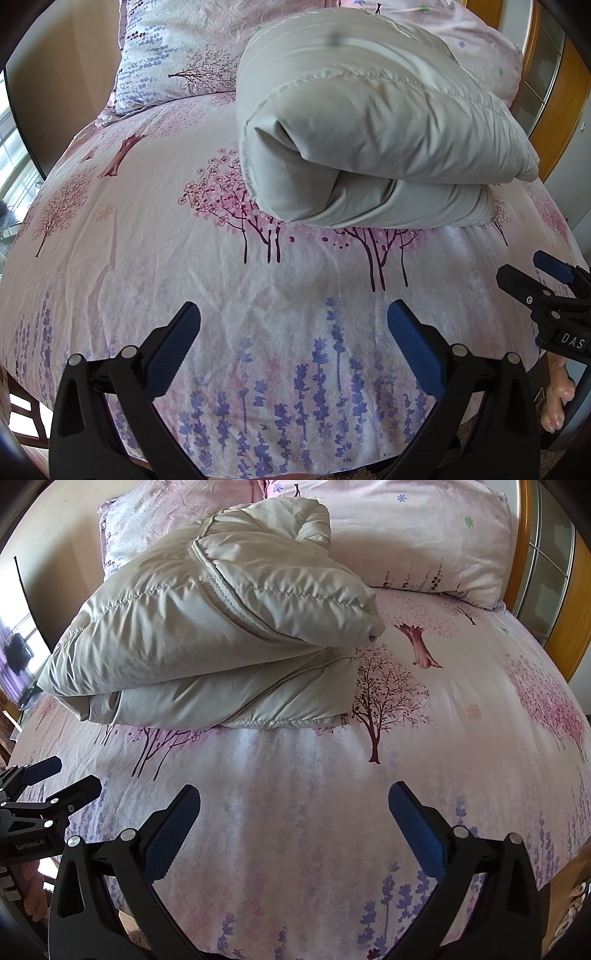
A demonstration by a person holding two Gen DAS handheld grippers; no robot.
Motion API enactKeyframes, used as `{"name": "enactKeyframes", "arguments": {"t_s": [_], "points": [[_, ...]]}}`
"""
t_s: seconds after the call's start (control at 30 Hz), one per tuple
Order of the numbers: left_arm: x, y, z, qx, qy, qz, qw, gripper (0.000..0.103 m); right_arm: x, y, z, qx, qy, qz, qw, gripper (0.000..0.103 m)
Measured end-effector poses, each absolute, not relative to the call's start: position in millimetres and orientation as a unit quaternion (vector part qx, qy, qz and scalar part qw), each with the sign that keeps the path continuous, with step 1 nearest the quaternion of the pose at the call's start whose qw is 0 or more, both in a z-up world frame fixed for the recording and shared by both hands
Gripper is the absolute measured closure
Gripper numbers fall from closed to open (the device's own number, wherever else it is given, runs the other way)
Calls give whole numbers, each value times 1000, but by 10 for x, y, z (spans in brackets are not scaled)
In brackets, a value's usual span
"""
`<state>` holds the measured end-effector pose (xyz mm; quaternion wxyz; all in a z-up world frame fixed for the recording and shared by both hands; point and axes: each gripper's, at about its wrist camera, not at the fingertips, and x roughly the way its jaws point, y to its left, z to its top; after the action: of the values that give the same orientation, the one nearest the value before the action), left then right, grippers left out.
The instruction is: Fold large clothes
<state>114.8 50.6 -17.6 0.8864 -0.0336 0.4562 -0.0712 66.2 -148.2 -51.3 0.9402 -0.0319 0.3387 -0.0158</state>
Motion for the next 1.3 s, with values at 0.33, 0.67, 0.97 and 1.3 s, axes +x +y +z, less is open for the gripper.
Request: {"name": "enactKeyframes", "arguments": {"t_s": [0.33,0.67,0.97,1.3], "points": [[1150,495,-188,-33,456,-70,887,2,680,-1478,-543,-29,342,-15,939,1],[1172,560,-193,-33,454,-57,889,2,691,-1491,-547,-28,342,-17,939,1],[1183,555,-199,-32,456,-58,888,2,691,-1494,-552,-28,343,-16,939,1],[1183,565,-212,-33,457,-58,887,2,693,-1493,-551,-27,343,-17,939,1]]}}
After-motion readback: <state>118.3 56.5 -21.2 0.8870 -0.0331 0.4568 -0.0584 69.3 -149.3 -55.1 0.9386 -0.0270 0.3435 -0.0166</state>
